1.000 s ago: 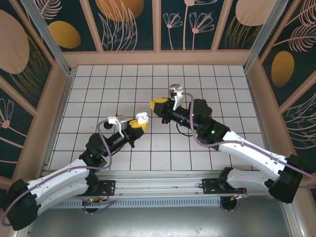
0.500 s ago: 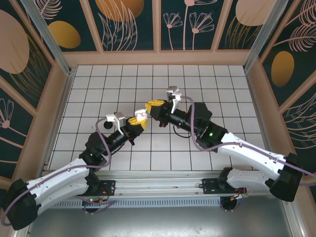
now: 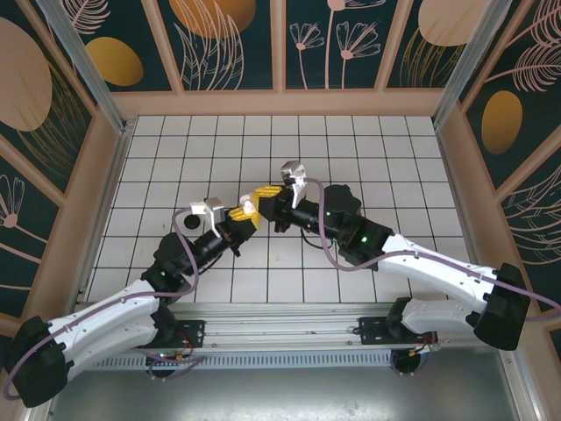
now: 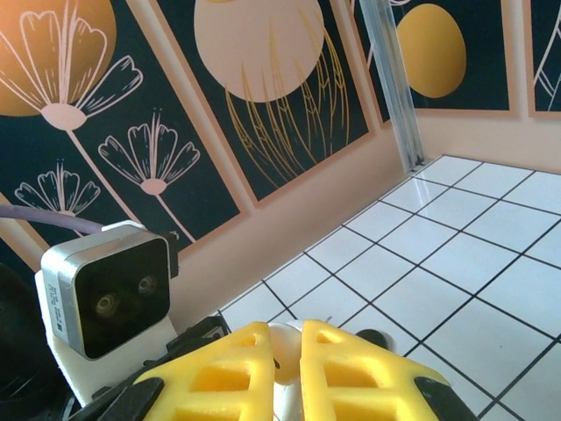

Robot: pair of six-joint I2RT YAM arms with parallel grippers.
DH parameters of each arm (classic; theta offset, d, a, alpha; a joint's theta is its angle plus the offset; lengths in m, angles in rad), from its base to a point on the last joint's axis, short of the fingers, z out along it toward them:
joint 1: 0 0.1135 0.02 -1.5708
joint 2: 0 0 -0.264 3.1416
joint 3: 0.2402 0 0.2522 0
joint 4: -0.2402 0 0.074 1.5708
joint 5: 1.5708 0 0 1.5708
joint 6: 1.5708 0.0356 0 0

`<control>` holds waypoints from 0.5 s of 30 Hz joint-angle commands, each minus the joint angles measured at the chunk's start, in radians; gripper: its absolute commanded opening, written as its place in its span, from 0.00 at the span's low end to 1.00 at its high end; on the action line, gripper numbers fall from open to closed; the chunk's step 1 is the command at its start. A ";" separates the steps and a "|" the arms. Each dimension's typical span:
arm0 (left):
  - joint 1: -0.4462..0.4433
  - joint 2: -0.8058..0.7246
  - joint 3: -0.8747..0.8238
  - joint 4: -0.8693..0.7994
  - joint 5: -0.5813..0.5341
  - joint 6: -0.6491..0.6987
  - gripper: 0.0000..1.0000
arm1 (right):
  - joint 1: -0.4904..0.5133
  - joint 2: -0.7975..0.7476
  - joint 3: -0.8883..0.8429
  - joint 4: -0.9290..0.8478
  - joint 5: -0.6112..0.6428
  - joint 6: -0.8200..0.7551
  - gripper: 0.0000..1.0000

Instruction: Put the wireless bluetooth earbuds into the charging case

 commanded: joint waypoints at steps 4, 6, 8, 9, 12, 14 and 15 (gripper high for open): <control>0.001 -0.015 0.040 0.023 -0.003 -0.015 0.00 | 0.009 0.001 0.025 -0.026 0.027 -0.033 0.11; 0.000 -0.015 0.040 0.024 -0.003 -0.016 0.00 | 0.010 -0.004 0.024 -0.028 0.034 -0.037 0.11; 0.001 -0.013 0.040 0.028 -0.003 -0.019 0.00 | 0.010 -0.010 0.019 -0.028 0.039 -0.042 0.11; 0.000 -0.012 0.040 0.030 -0.003 -0.019 0.00 | 0.010 -0.014 0.018 -0.027 0.041 -0.044 0.11; 0.001 -0.008 0.045 0.033 -0.001 -0.019 0.00 | 0.010 -0.018 0.013 -0.025 0.046 -0.051 0.11; 0.001 -0.006 0.045 0.032 0.000 -0.020 0.00 | 0.010 -0.018 0.013 -0.027 0.042 -0.055 0.11; 0.000 -0.007 0.046 0.032 0.000 -0.020 0.00 | 0.010 -0.017 0.014 -0.030 0.038 -0.056 0.11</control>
